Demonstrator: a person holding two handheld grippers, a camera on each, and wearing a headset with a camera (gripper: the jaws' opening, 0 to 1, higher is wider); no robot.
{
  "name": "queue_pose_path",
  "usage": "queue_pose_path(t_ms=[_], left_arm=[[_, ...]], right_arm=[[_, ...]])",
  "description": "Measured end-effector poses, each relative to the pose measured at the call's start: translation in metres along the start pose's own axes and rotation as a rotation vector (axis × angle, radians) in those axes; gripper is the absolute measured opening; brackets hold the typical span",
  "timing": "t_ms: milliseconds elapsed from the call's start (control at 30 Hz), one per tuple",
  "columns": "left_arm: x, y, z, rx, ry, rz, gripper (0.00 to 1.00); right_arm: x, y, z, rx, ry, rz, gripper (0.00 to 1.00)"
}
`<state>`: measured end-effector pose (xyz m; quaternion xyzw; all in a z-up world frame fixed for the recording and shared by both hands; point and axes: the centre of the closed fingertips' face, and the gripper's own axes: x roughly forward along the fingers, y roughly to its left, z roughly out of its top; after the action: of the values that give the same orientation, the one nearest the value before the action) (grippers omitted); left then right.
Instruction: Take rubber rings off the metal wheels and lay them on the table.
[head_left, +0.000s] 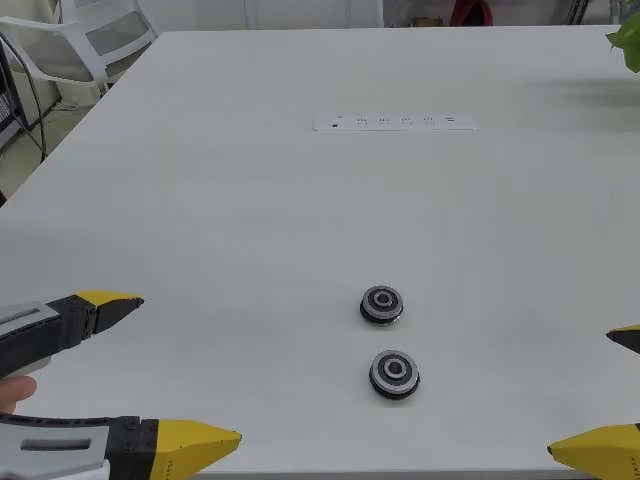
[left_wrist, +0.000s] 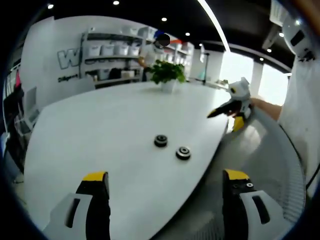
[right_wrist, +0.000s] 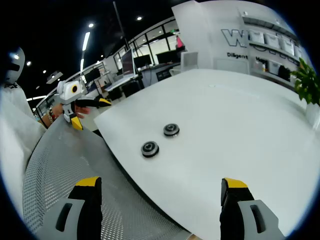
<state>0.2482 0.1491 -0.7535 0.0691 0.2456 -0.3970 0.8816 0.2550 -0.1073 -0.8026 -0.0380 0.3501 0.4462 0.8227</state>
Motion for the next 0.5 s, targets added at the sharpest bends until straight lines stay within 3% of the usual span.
queue_pose_path(t_ms=[167,500], left_arm=[[-0.0009,0.0003,-0.0027,0.011,0.015,0.010,0.91],[-0.0032,-0.0011,-0.0005,0.013,0.002,0.013,0.90]], right_arm=[[-0.0026,-0.0005,0.0015,-0.001,-0.006,0.000,0.99],[-0.0017,0.0026,0.0059,-0.007,-0.014,0.011,0.99]])
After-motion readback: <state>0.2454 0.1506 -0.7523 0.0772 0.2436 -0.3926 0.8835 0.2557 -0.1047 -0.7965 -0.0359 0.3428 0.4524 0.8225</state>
